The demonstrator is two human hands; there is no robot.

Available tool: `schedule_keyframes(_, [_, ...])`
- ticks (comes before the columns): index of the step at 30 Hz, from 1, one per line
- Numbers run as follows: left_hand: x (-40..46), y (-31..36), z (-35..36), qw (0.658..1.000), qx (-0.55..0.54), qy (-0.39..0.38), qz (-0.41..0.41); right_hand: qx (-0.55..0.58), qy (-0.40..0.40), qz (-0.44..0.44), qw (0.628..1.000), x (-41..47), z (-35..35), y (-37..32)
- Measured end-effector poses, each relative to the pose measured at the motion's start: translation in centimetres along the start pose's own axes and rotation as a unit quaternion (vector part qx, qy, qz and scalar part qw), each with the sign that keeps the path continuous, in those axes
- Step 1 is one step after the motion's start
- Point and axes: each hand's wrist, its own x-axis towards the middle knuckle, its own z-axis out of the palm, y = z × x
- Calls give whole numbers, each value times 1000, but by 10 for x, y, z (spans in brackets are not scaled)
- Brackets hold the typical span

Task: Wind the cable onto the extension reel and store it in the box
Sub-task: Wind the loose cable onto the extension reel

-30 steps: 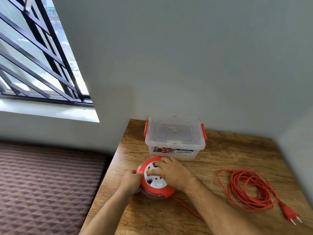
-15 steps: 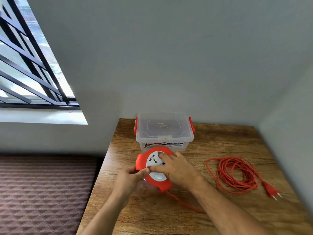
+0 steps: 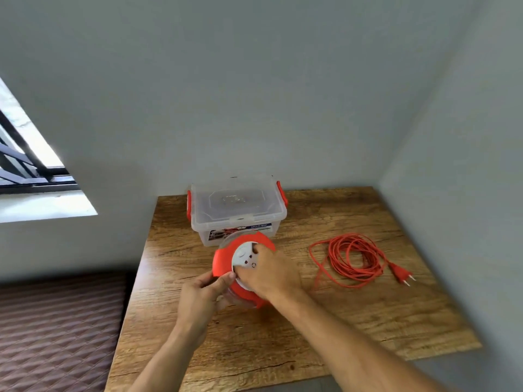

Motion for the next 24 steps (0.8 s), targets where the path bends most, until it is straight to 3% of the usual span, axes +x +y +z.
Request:
schedule_keyframes(1, [-1, -2, 1, 1000, 9, -1, 0, 83, -13, 62, 994, -3, 3, -1])
schedule_keyframes(3, [-1, -7, 0, 1000, 9, 1, -8, 159, -43, 85, 983, -11, 3, 4])
schedule_keyframes(4, [-2, -8, -1, 1000, -5, 0, -16, 127, -48, 45, 990, -16, 0, 11])
schedule_keyframes(6, [-3, -8, -1, 999, -19, -4, -28, -34, -4, -115, 993, -19, -5, 32])
schedule_keyframes(8, [-7, -5, 1, 1000, 0, -15, -22, -137, -5, -275, 952, -20, -7, 51])
schedule_keyframes(11, [-10, 1, 6, 999, 40, -29, -17, -204, -21, -372, 905, -9, -12, 67])
schedule_keyframes(16, [-11, 17, 16, 998, 64, -19, 8, -247, -14, -414, 876, 0, -38, 71])
schedule_keyframes(24, [-21, 22, 49, 997, 58, 36, 45, -224, 16, -389, 893, 8, -51, 75])
